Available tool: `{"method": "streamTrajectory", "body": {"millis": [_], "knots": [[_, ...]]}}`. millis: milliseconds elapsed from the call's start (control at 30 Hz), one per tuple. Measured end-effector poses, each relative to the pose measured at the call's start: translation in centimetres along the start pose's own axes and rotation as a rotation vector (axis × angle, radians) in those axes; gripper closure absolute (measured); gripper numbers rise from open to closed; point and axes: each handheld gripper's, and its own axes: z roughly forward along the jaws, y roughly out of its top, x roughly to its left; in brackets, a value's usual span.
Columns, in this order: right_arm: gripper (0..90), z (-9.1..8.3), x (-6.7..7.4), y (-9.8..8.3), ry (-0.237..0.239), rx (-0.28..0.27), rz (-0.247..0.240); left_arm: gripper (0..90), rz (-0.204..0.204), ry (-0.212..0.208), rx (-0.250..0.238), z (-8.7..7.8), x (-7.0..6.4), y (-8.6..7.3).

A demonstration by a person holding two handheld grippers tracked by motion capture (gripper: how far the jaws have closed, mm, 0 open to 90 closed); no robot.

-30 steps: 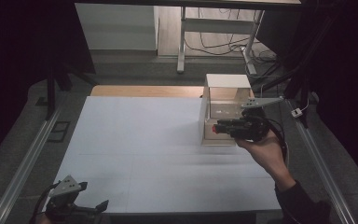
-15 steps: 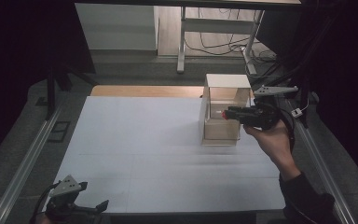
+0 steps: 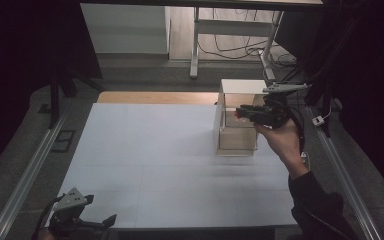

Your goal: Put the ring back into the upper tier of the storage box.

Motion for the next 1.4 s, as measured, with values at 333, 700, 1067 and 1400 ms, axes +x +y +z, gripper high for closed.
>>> {"method": "streamTrajectory", "body": {"millis": [333, 700, 1067, 1400], "knots": [[71.6, 2.8, -0.3, 0.7, -0.049, 0.028, 0.015, 0.0, 0.001, -0.003, -0.001, 0.0, 0.0, 0.0], [71.4, 5.4, -0.3, 1.0, -0.105, 0.08, 0.029, 0.0, 0.0, -0.003, 0.0, 0.0, 0.0, 0.0], [71.1, 6.7, -0.4, 0.9, -0.158, 0.115, 0.035, 0.0, 0.0, 0.0, 0.002, 0.0, 0.0, 0.0], [69.2, 6.6, -0.6, 0.9, -0.169, 0.117, 0.042, 0.0, 0.0, 0.0, 0.004, 0.0, 0.0, 0.0]]}}
